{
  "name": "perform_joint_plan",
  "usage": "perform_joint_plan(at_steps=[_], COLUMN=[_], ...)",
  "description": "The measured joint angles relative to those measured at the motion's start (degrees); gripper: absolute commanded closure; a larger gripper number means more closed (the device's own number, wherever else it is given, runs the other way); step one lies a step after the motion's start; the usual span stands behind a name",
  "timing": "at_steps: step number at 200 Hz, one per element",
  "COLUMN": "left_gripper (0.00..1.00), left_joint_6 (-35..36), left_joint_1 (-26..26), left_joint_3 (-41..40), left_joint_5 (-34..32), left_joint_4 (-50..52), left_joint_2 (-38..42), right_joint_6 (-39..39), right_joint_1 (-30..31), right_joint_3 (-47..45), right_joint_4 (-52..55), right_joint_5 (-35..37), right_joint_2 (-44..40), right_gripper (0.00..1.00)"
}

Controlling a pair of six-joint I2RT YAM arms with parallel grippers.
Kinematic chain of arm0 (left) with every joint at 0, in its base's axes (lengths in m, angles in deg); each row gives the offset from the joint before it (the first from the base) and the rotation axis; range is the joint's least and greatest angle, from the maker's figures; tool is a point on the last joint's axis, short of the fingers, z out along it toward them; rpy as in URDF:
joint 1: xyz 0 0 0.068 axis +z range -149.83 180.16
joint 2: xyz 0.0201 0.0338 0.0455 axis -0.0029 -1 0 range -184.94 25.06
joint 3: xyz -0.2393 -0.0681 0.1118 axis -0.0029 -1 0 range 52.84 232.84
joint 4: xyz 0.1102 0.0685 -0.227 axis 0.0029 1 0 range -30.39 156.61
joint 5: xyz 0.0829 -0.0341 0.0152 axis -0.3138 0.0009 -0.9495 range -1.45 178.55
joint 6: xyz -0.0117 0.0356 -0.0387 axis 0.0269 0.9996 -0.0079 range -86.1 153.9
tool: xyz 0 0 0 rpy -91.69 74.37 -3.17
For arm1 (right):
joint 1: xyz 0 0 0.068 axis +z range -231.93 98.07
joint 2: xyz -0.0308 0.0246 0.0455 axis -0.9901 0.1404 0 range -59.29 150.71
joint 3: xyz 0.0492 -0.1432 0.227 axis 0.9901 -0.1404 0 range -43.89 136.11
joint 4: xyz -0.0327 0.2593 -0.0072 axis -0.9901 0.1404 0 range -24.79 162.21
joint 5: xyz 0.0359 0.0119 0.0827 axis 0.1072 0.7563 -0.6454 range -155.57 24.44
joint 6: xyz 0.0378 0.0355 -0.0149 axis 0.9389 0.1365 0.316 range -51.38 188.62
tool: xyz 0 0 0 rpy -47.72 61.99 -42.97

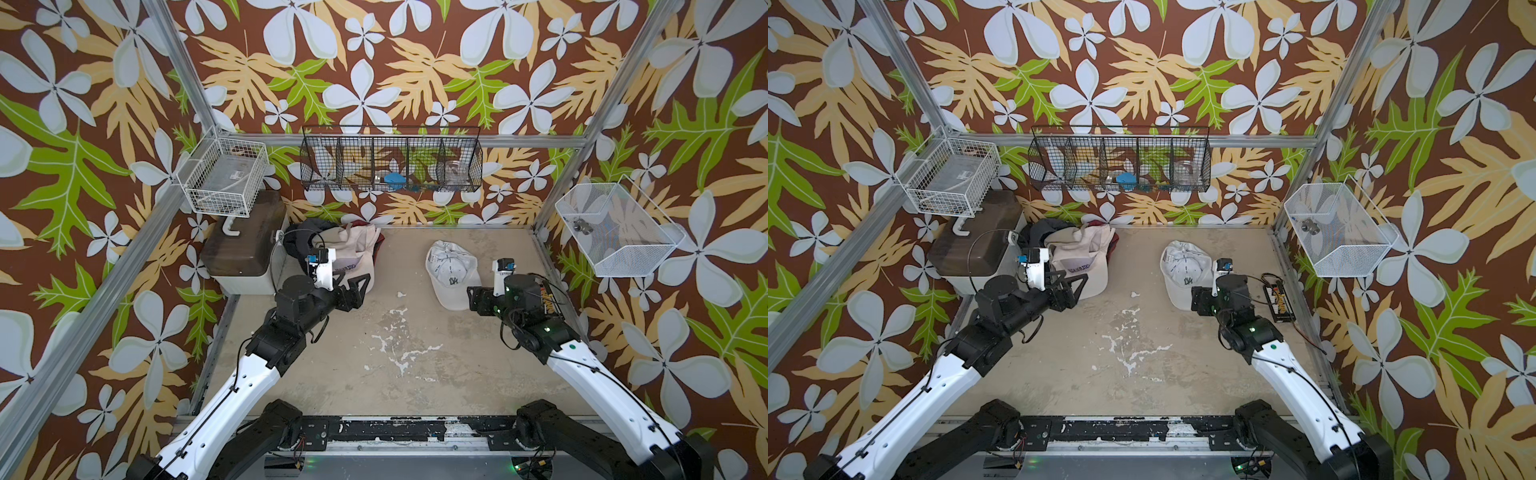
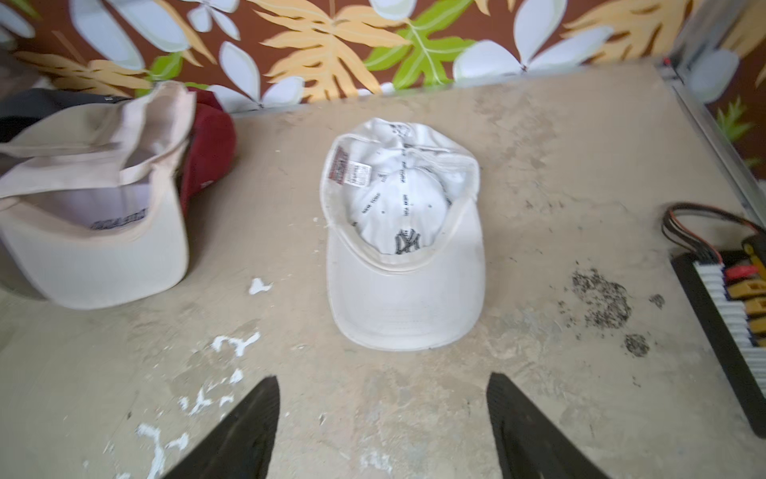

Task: Open the adjustable buckle of the baseball cap
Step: Place the baseball cap on the baseball cap, then move the baseball cap to the center of the board.

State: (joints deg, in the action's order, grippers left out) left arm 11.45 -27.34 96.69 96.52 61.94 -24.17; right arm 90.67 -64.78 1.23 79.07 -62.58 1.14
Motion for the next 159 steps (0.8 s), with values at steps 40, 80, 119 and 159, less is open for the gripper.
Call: perform_joint_plan(at_steps=[40,80,119,159], left_gripper=[0.16,0.16,0.16,0.16], left_joint_6=[-2.91,-4.55,-6.40,-7.41], left_joint_1=[-3.96,-7.50,-13.86,-19.69], left_joint_3=[-4.39,-7.52,-9.90,-10.88], left_joint_5=[-0.04,-0.37,-2.89,-5.86], left_joint_4=[-0.31,-0.83,-0.81,-0.85], left_joint_2=[2.69,4.24,4.50,4.55], right_joint_6=[-1.20,-2.64,-3.91,-5.84], right_joint_1=[-4.02,-6.40,-8.81,-9.31], right_joint_3=[6.56,11.80,17.73,25.27], right_joint_4=[-4.31,-6.08,-7.13,-6.40], right_joint_5=[0.09,1.49,1.77,1.36], right_joint_2=[13.90,24.30,33.88,43.67], right_gripper=[0.20,0.20,0.22,0.23])
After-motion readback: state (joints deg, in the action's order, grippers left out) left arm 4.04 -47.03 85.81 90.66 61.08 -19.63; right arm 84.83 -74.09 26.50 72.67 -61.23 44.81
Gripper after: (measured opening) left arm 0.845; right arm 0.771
